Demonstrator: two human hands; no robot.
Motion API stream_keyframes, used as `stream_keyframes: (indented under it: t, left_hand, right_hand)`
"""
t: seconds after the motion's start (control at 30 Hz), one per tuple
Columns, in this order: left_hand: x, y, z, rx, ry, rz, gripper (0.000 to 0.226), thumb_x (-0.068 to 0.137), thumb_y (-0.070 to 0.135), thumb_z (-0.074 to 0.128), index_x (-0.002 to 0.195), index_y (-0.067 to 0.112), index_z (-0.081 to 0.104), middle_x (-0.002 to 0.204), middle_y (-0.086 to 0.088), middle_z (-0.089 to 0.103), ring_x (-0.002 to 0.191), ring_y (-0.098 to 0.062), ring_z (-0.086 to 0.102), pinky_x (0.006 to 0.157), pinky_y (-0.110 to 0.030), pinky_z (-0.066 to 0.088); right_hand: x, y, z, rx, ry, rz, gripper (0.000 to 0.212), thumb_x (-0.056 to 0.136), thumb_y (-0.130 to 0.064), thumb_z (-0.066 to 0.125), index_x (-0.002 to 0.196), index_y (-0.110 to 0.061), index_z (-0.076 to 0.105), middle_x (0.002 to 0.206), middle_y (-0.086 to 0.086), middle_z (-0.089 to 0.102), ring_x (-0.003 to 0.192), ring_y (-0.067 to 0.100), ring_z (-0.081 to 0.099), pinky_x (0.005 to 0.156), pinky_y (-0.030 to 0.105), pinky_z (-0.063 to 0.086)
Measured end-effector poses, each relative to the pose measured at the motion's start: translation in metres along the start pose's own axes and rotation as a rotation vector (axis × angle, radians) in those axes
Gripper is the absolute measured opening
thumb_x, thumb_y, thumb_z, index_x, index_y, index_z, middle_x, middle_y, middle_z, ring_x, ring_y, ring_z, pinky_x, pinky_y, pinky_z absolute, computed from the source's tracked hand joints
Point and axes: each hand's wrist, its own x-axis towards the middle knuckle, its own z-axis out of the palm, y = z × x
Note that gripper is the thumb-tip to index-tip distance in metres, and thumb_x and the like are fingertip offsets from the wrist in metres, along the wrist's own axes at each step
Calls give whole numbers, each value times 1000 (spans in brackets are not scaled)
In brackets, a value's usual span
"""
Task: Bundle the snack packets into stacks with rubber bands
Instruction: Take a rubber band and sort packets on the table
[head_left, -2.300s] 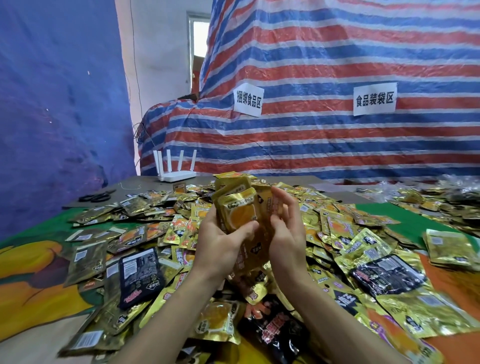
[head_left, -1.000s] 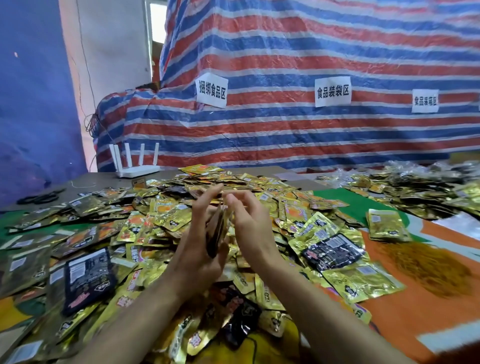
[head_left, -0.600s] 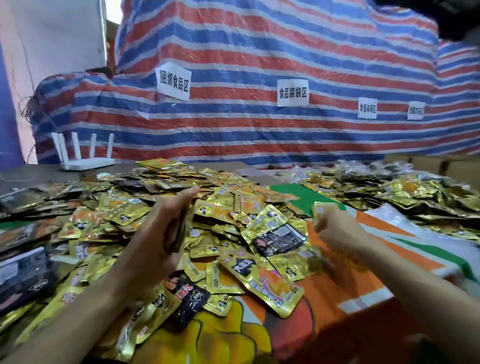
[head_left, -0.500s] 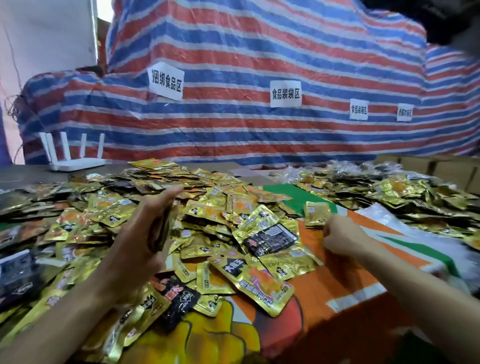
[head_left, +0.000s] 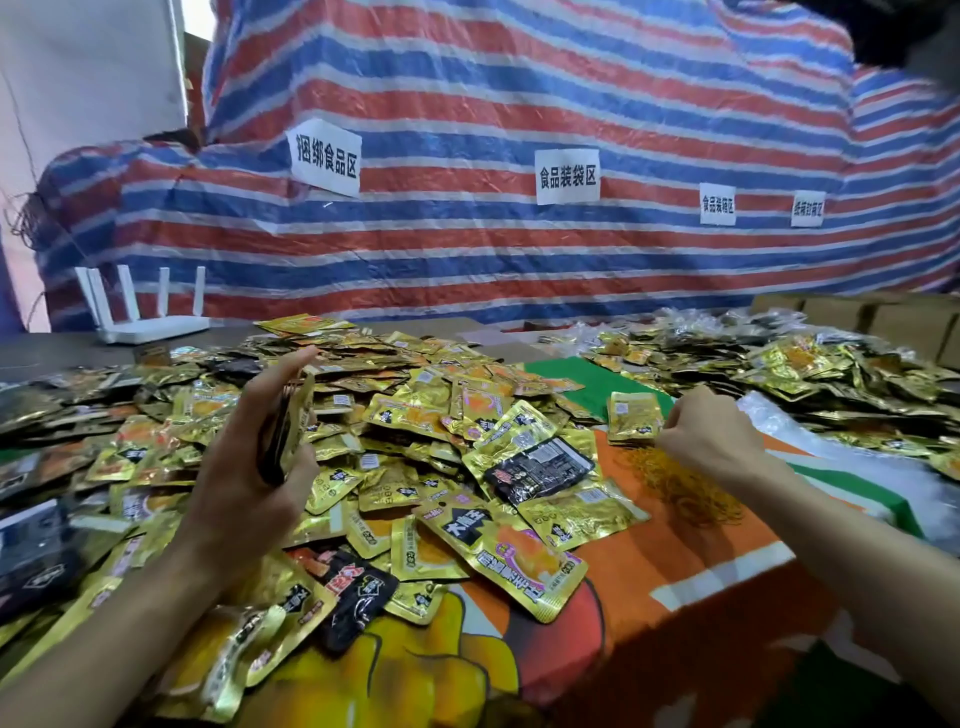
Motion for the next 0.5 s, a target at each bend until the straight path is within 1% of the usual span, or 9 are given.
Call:
stream_keyframes:
  t: [0.1, 0.17, 0.27, 0.3, 0.33, 0.4, 0.43, 0.47, 0.5]
  left_hand:
    - [-1, -4, -1, -50, 43, -40, 96, 80, -25, 58, 143, 44, 37, 91, -15, 50, 55, -24, 49, 32, -31, 43]
    - [0, -4, -1, -93, 68, -75, 98, 78, -29, 57, 143, 42, 39, 95, -8, 52, 58, -24, 51, 34, -29, 46]
    - [2, 0, -1, -174, 125, -108, 99, 77, -30, 58, 141, 44, 40, 93, -7, 55, 67, -31, 54, 41, -38, 49]
    - [2, 0, -1, -209, 143, -124, 98, 77, -30, 58, 140, 44, 41, 93, -7, 56, 72, -34, 55, 46, -37, 52]
    - [3, 1, -1, -246, 156, -142, 95, 79, -28, 58, 140, 42, 41, 93, -8, 57, 76, -36, 56, 51, -31, 54]
    - [3, 2, -3, -288, 180, -177, 85, 81, -25, 58, 141, 32, 42, 93, -11, 59, 80, -33, 61, 61, -23, 57]
    - [4, 3, -5, -281, 193, -193, 74, 82, -21, 60, 140, 22, 44, 92, -13, 60, 82, -30, 63, 68, -25, 59]
    - [6, 4, -6, -266, 202, -214, 57, 82, -14, 62, 133, 10, 48, 91, -14, 62, 84, -27, 65, 76, -30, 59]
    - [7, 6, -8, -276, 205, -249, 41, 80, -5, 62, 120, 1, 54, 88, -15, 63, 85, -27, 65, 81, -38, 58]
  right_hand:
    - [3, 2, -6, 58, -10, 31, 8, 83, -9, 63, 87, -6, 70, 82, 12, 68, 77, 32, 63, 73, 42, 58]
    - [5, 2, -7, 92, -6, 44, 9, 83, -6, 63, 86, -5, 71, 81, 13, 68, 76, 31, 63, 71, 40, 58]
    - [7, -3, -6, 199, -3, 9, 11, 86, -5, 64, 86, -6, 75, 83, 12, 70, 76, 27, 64, 66, 34, 52]
    - [7, -7, -6, 271, -9, -18, 11, 88, -6, 65, 87, -7, 76, 85, 12, 71, 76, 25, 64, 64, 33, 52]
    - [6, -13, -6, 373, -20, -45, 9, 90, -9, 68, 89, -8, 77, 88, 11, 72, 78, 22, 65, 64, 32, 51]
    - [0, -30, -5, 629, -62, -84, 5, 92, -13, 70, 92, -11, 75, 92, 7, 74, 79, 18, 65, 61, 30, 48]
    - [-5, -41, -5, 741, -91, -100, 4, 92, -14, 71, 93, -13, 75, 91, 5, 75, 77, 16, 64, 59, 27, 47]
    - [-11, -54, -3, 828, -126, -118, 4, 92, -15, 71, 93, -15, 75, 87, 2, 76, 72, 13, 62, 56, 24, 47]
    - [-18, -68, -1, 896, -164, -142, 4, 92, -15, 72, 93, -15, 75, 84, 0, 77, 69, 11, 60, 53, 20, 47]
